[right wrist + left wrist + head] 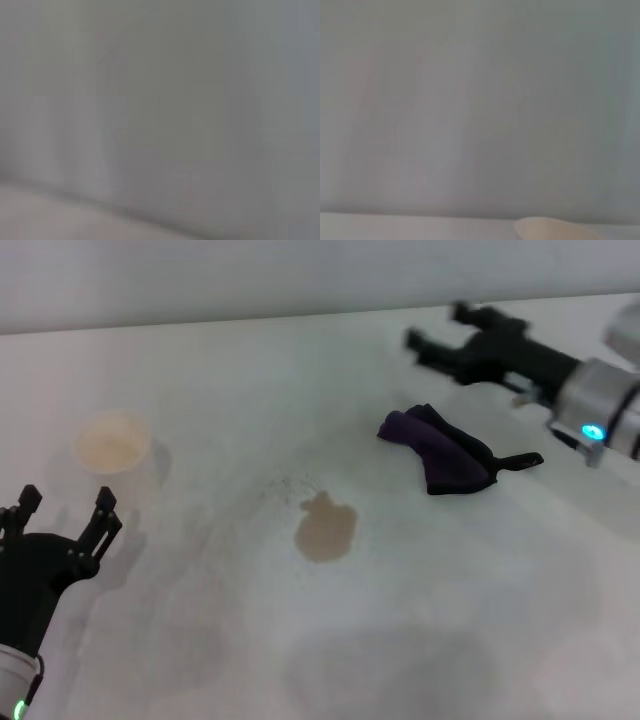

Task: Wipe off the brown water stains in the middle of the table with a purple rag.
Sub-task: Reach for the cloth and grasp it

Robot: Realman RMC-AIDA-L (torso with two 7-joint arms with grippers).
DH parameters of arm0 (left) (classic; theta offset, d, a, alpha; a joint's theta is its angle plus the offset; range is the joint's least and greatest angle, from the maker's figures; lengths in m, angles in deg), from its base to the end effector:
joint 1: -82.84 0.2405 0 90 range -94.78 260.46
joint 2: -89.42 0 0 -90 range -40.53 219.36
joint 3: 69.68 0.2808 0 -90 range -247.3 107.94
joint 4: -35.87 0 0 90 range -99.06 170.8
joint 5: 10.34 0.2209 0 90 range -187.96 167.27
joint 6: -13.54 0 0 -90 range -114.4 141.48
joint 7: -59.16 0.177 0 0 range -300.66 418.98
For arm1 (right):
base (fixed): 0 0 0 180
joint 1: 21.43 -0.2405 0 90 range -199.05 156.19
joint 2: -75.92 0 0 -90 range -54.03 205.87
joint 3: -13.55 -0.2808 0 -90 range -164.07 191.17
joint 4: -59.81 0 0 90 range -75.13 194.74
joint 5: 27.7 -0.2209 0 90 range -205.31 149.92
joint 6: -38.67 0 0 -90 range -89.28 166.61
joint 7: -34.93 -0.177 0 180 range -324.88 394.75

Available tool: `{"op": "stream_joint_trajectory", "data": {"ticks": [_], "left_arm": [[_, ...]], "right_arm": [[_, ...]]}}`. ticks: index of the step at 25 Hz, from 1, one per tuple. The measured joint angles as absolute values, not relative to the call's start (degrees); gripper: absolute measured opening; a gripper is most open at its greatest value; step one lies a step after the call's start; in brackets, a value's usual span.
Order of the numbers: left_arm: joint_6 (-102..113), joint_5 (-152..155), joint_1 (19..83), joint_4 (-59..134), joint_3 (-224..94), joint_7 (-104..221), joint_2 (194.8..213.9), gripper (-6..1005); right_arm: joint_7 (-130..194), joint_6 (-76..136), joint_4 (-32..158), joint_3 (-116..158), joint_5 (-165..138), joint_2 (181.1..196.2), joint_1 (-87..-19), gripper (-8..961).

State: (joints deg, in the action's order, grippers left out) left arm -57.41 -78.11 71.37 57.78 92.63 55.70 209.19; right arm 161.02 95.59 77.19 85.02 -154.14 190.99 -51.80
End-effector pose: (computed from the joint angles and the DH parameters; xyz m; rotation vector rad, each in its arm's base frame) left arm -0.3470 0.2714 -0.1093 -1.7242 -0.7107 -0.7407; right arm 0.3102 0.4223 -0.0467 -2.1487 0.6864 0.7377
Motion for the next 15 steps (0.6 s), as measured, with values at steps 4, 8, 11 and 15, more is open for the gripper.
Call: {"op": "stream_joint_trajectory", "data": {"ticks": [4, 8, 11, 15], "left_arm": [[-58.0, -78.2, 71.0, 57.4, 92.6, 55.6, 209.09, 890], [-58.2, -78.2, 70.7, 57.4, 91.3, 55.6, 209.02, 889], [-58.7, -78.2, 70.6, 57.3, 90.0, 55.6, 208.92, 889], [-59.6, -78.3, 70.7, 57.0, 88.6, 55.6, 208.84, 889]], "right_arm": [[148.5, 87.4, 87.9, 92.6, -141.8, 190.77, -52.6, 870], [136.8, 84.3, 96.0, 94.3, -127.1, 191.19, -53.1, 870], [127.3, 84.3, 100.1, 94.6, -118.4, 191.0, -53.7, 870], [114.2, 85.9, 105.1, 94.3, -105.4, 190.54, -54.0, 857]]}}
